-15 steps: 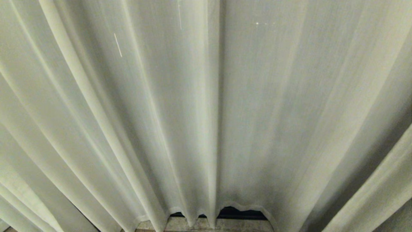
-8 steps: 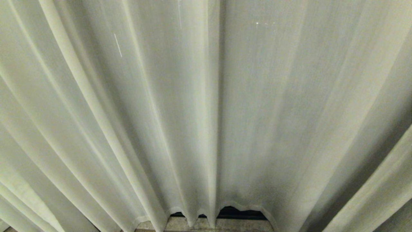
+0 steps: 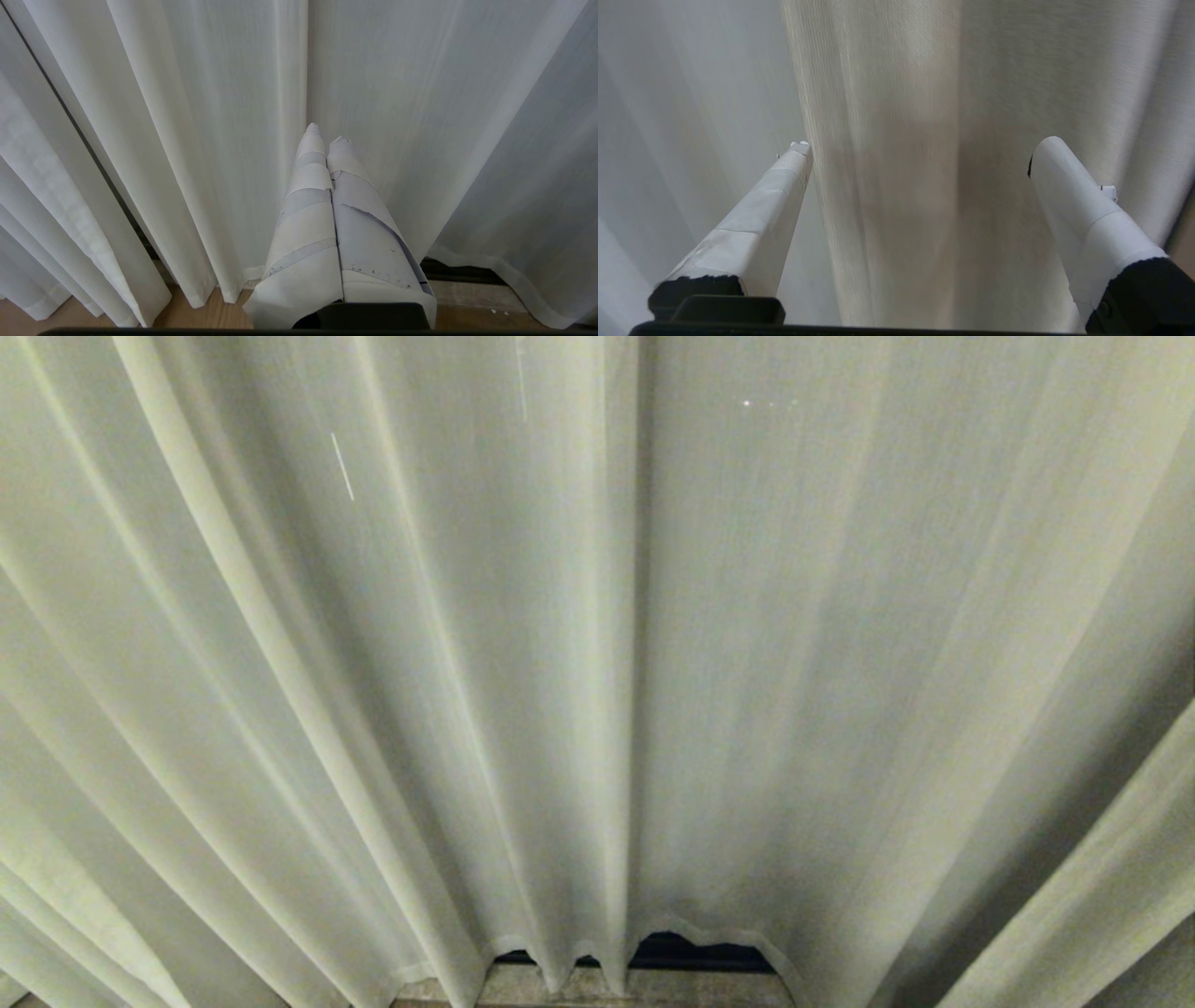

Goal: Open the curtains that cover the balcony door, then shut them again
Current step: Close the outer curtains on both sides

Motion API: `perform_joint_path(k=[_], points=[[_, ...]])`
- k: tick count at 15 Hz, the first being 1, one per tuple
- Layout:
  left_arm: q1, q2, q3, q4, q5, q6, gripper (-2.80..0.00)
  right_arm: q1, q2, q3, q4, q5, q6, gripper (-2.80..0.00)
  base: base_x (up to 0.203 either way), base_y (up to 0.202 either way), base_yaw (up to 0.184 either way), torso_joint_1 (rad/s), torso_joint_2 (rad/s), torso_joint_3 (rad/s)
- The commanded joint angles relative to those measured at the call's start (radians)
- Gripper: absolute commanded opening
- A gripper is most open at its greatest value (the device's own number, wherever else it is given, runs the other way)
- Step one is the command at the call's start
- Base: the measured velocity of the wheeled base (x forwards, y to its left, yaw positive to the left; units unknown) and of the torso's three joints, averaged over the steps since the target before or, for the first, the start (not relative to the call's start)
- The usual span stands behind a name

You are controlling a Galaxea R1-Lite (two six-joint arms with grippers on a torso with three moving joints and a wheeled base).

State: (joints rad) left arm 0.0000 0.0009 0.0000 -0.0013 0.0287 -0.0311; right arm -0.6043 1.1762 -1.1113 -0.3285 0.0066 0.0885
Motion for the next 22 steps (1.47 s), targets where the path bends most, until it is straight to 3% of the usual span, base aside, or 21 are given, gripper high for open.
perform_joint_path(k=[1,10,18,19,22], points=[[0.0,-0.001,0.0,0.0,0.0,0.0,-2.8,0.0,0.09,-0.061,-0.003,0.005,0.013,0.0,0.0,0.0,0.0,0.0,0.0,0.0],[0.0,-0.001,0.0,0.0,0.0,0.0,-2.8,-0.001,0.333,-0.263,-0.091,0.112,0.11,0.0,0.0,0.0,0.0,0.0,0.0,0.0],[0.0,-0.001,0.0,0.0,0.0,0.0,-2.8,-0.015,0.44,-0.349,-0.112,0.115,0.123,0.0,0.0,0.0,0.0,0.0,0.0,0.0],[0.0,-0.001,0.0,0.0,0.001,0.0,-2.8,-0.015,0.438,-0.348,-0.109,0.115,0.123,-2.8,0.0,0.0,0.0,0.0,0.0,0.0],[0.0,-0.001,0.0,0.0,0.0,-0.001,-2.8,-0.019,0.422,-0.344,-0.104,0.116,0.125,-2.8,0.0,0.0,0.0,0.0,0.0,0.0]])
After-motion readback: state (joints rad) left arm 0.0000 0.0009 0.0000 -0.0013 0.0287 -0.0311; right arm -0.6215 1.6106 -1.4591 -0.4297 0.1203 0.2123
